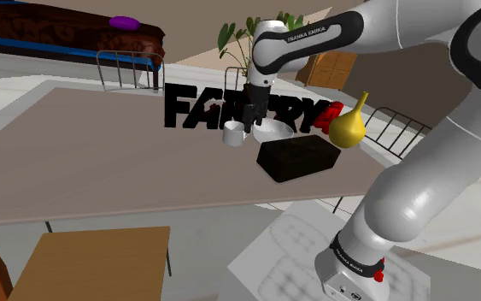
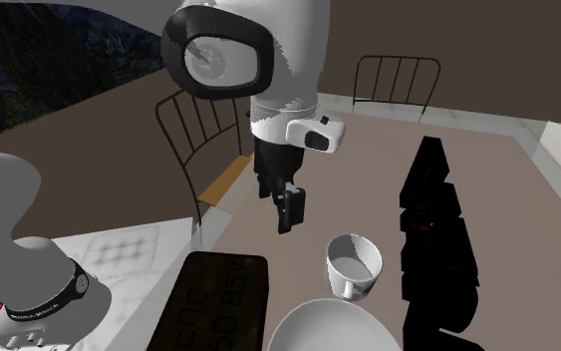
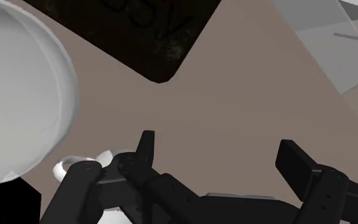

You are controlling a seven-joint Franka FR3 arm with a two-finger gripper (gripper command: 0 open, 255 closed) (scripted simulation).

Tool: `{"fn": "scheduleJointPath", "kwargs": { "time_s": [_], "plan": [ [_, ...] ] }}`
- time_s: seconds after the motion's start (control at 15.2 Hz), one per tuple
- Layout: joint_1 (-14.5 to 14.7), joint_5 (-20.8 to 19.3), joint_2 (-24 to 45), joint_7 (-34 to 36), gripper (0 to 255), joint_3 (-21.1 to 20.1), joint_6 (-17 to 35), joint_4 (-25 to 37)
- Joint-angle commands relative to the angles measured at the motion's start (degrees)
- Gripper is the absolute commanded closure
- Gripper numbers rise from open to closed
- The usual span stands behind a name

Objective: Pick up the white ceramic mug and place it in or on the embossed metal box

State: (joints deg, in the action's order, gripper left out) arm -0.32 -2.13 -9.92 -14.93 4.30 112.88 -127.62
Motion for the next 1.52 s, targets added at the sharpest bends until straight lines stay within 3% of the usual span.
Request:
{"fn": "scheduleJointPath", "kwargs": {
  "time_s": [0.0, 0.59, 1.06, 1.45],
  "plan": [
    [0.1, -0.3, 4.6, -0.1, 0, 0.0, 1.8, 3.3],
    [-0.4, -1.5, 23.9, -1.4, 0, 0.4, 6.7, 19.5],
    [-0.6, -1.5, 26.1, -1.5, 0, 0.5, 11.6, 16.9],
    [-0.7, -1.5, 26.3, -1.5, 0, 0.5, 12.0, 16.7]
  ]
}}
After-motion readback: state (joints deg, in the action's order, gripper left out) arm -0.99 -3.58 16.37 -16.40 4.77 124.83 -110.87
